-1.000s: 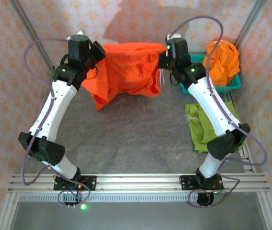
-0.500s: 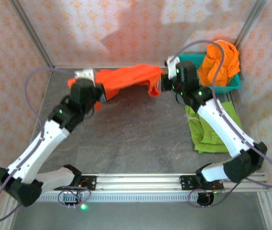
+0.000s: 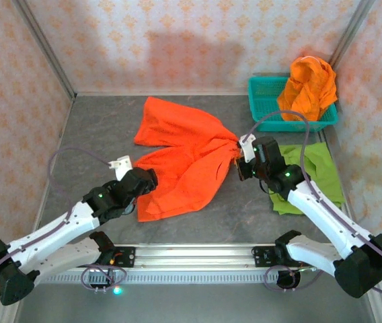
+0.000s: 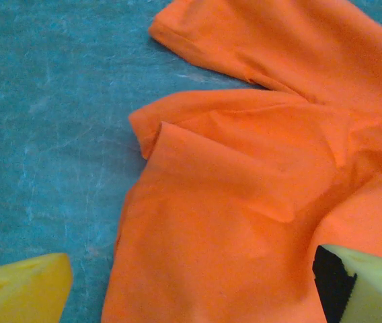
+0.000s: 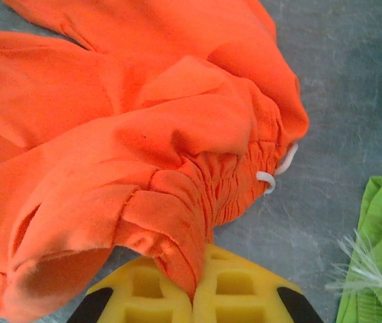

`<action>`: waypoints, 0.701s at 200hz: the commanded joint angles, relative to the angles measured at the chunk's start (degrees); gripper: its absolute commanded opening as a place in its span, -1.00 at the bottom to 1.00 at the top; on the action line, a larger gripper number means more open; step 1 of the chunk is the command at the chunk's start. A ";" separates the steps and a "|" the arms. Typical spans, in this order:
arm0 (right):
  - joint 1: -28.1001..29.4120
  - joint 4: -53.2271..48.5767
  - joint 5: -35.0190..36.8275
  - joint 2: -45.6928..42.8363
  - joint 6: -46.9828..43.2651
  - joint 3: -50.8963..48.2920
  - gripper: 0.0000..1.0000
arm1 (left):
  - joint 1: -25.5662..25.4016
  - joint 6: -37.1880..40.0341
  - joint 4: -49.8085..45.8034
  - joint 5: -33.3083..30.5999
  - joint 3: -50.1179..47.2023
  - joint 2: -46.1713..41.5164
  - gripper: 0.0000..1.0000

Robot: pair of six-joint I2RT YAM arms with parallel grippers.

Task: Fold and stack the shorts

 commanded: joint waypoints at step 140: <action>0.65 3.25 10.90 -4.13 10.91 -3.87 -1.00 | -7.77 -29.80 -1.17 16.78 -17.49 1.13 0.34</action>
